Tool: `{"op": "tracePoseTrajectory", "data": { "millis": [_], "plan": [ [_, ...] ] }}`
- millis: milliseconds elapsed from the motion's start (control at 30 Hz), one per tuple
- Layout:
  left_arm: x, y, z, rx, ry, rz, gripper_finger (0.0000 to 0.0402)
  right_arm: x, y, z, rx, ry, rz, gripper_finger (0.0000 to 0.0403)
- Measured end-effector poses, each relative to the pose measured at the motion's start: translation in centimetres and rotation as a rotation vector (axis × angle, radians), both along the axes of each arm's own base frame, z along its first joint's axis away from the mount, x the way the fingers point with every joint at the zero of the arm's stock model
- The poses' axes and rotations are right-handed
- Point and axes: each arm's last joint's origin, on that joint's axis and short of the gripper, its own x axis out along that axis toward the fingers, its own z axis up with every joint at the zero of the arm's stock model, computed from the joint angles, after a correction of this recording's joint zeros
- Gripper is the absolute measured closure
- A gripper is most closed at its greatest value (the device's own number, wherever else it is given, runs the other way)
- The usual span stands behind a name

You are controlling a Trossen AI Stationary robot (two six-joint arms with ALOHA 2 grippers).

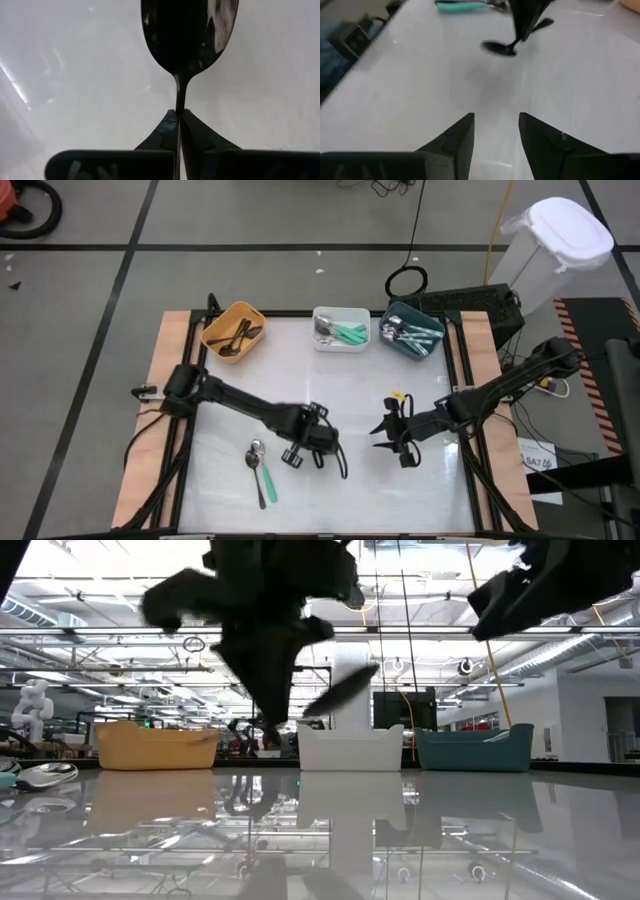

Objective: Sort silverware by color (type)
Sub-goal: Put the black spoon into the orange bin

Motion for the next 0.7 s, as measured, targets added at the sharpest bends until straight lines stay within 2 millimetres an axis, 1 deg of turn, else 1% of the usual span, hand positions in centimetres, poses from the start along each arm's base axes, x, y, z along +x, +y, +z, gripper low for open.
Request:
{"op": "tracePoseTrajectory", "data": {
  "millis": [200, 400, 533, 700],
  "plan": [
    [-0.9, 2.8, 4.1, -0.026, -0.083, 0.122, 0.0398, 0.3, 0.1, -0.6, -0.05, 0.015, 0.002, 0.0255],
    [-3.0, 5.8, 7.4, 0.009, -0.09, 0.242, 0.0398, 0.3, 0.1, -0.7, -0.096, 0.016, 0.032, 0.0255],
    [-4.3, 7.8, 9.5, 0.016, -0.127, 0.313, 0.0398, 0.3, 0.0, -0.7, -0.148, 0.004, 0.041, 0.0255],
    [-5.8, 10.5, 11.5, 0.03, -0.156, 0.407, 0.0398, 0.4, -0.3, -0.7, -0.189, 0.001, 0.063, 0.0255]
  ]
}}
